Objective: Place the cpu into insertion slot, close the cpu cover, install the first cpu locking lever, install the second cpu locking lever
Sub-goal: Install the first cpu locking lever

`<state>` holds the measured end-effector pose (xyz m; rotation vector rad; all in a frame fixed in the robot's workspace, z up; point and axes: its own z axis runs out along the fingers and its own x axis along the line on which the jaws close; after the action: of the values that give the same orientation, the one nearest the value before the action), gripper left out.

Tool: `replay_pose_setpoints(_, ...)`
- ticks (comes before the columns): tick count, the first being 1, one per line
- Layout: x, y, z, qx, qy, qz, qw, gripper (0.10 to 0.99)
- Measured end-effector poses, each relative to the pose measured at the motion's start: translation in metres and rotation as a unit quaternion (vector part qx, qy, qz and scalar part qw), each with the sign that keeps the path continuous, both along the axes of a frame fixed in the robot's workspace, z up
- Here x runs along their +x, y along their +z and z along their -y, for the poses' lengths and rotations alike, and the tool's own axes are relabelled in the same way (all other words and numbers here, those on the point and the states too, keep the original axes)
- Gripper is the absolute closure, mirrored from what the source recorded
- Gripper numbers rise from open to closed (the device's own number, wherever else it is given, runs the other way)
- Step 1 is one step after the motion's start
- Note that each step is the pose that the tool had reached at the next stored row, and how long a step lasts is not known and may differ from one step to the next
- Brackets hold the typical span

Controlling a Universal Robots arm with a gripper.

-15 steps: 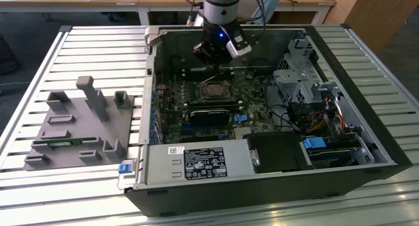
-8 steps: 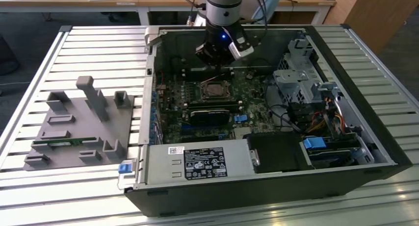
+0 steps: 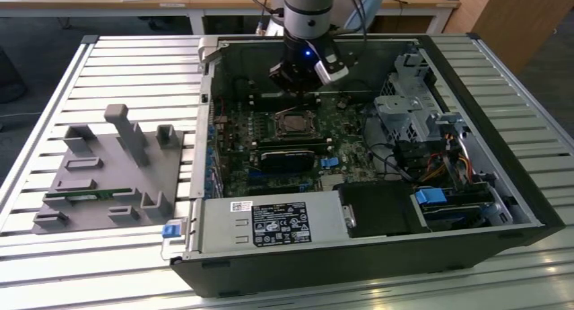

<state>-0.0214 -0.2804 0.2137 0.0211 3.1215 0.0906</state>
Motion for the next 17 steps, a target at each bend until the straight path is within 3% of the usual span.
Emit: replay_pose_setpoints(17,0.0039,-0.0098,0.0,-0.0002,0.0,0.0,1.0,0.973)
